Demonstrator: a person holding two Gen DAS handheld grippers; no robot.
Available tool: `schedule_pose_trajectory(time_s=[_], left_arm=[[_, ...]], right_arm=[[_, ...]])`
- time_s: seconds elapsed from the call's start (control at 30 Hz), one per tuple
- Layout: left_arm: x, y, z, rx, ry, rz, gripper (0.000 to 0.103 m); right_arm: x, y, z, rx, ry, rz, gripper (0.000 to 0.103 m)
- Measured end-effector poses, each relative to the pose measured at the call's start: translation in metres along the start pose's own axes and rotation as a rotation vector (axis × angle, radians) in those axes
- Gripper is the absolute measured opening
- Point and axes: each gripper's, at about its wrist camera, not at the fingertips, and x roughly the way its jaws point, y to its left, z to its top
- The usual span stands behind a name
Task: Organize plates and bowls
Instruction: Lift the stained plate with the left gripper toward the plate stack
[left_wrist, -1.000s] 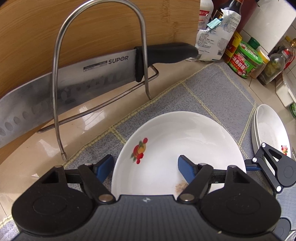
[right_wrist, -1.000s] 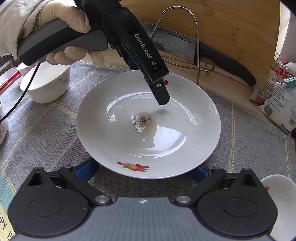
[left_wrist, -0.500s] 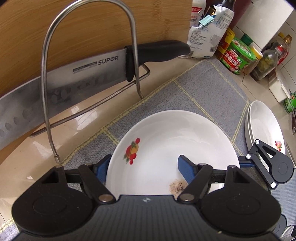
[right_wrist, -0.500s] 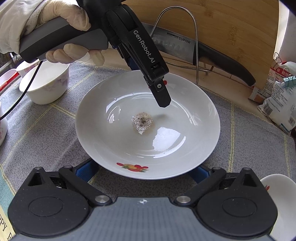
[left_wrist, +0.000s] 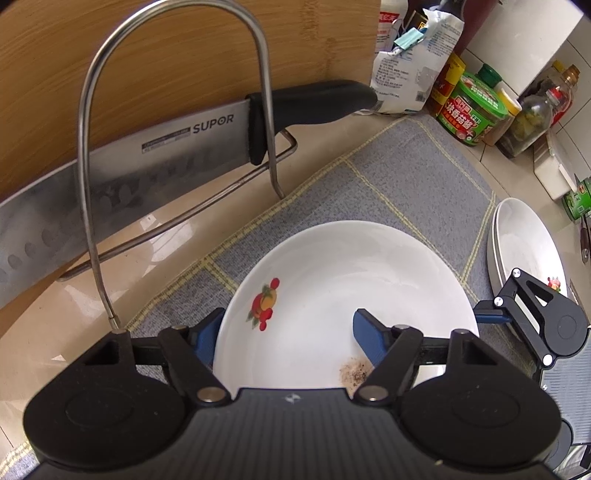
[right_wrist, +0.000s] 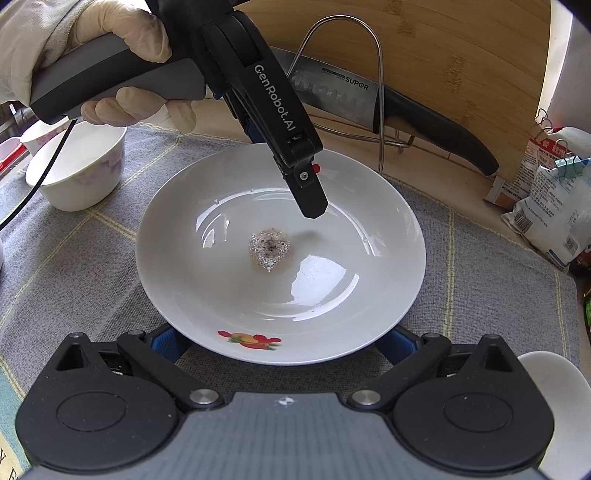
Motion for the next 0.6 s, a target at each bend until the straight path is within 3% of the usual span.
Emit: schedule_pose_trajectory(time_s=[0.6], left_arm=[[0.0032,-0.0018,0.0047,0.062,0.038,-0.004,0.072]], right_arm=[[-0.0018,0.0037,0.0004,-0.005,0.0,-0.03,0.103]])
